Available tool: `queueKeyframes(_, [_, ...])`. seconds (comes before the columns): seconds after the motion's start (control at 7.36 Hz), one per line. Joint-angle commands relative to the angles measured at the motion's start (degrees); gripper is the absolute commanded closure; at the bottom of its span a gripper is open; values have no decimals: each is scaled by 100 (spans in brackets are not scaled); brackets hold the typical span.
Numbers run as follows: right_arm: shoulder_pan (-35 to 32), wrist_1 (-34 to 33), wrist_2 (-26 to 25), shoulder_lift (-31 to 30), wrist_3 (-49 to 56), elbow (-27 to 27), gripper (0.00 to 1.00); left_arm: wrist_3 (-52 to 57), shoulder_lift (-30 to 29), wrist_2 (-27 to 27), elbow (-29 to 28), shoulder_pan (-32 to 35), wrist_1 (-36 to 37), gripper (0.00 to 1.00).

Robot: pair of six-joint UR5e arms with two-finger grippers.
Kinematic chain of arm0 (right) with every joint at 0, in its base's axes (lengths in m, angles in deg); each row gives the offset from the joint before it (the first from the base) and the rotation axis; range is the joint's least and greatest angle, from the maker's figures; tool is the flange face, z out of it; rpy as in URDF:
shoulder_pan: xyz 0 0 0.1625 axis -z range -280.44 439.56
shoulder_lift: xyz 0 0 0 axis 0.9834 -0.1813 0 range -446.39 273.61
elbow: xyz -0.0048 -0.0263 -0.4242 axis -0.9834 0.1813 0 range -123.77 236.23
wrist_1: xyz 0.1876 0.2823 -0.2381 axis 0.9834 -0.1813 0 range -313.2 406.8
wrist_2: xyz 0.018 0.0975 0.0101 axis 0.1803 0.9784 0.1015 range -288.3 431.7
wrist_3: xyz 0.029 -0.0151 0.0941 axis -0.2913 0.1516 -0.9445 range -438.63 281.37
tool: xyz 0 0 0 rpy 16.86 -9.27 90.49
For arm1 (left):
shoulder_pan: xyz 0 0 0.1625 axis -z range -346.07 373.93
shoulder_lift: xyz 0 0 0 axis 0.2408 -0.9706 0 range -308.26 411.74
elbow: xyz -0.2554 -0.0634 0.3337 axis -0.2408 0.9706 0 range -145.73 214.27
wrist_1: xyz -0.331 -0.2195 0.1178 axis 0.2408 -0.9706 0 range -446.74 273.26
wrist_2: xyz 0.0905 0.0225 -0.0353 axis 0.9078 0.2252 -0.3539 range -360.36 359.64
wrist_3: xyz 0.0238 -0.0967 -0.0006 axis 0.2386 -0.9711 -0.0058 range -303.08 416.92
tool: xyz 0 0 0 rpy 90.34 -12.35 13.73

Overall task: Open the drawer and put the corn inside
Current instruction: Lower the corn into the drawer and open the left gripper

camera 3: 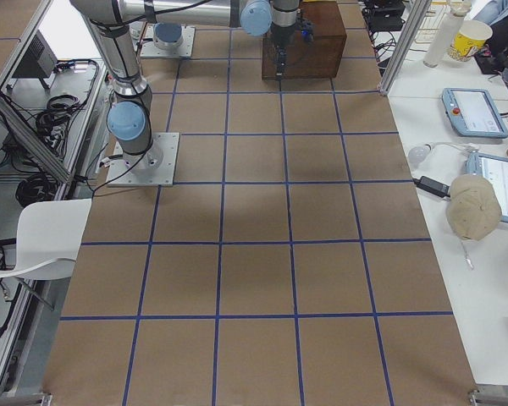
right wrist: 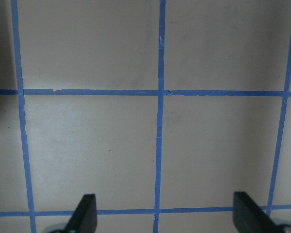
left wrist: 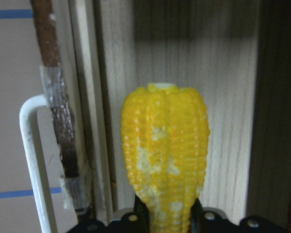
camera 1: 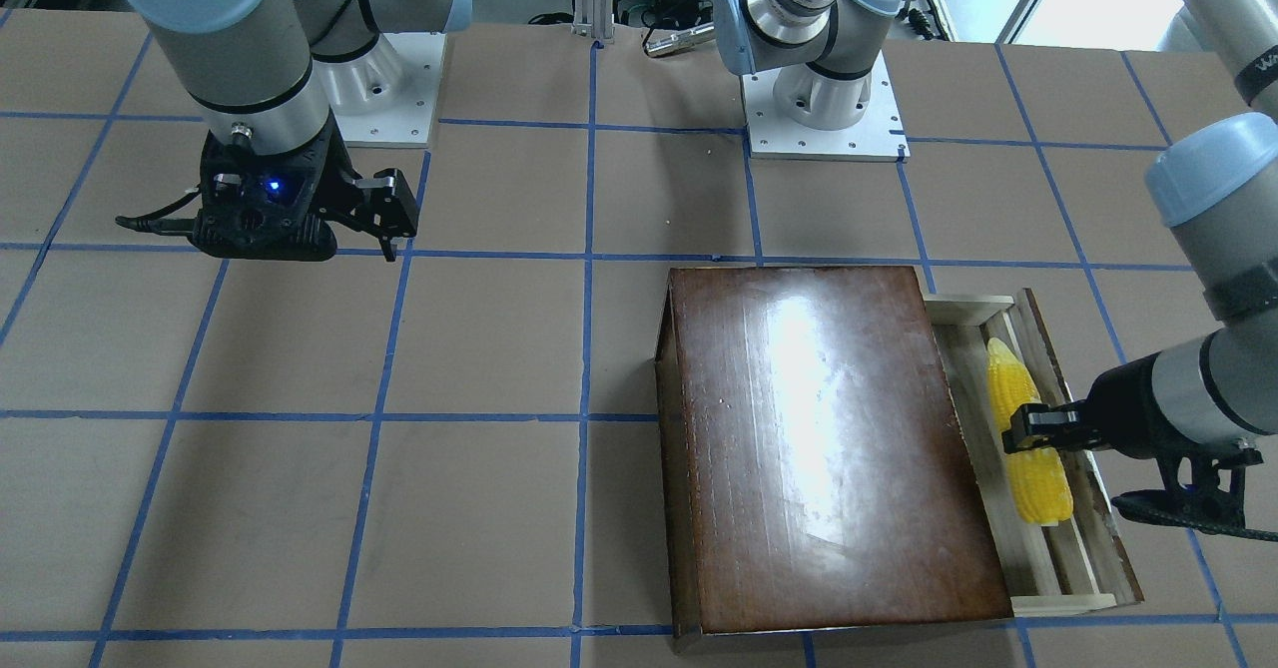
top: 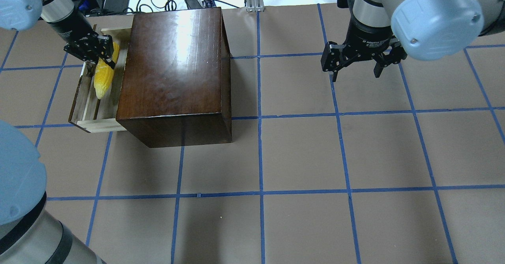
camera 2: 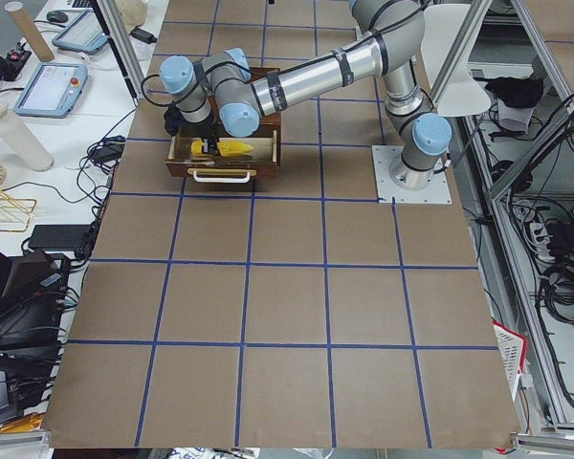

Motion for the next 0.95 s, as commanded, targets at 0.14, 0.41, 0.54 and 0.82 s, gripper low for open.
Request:
queueKeyframes(0.14, [0,3,0,6,0,0,0,-39,11,5,13,0,83,0])
queueKeyframes(0.41, [0,3,0,-2,0,0,0,-22,90,40,-5,0,74,0])
queueKeyframes(0.54, [0,-6,0,-3,0,0,0,-22,108,40,-5,0,74,0])
queueKeyframes(0.82, [0,-6,0,6,0,0,0,-22,161,49,-23,9,74,0])
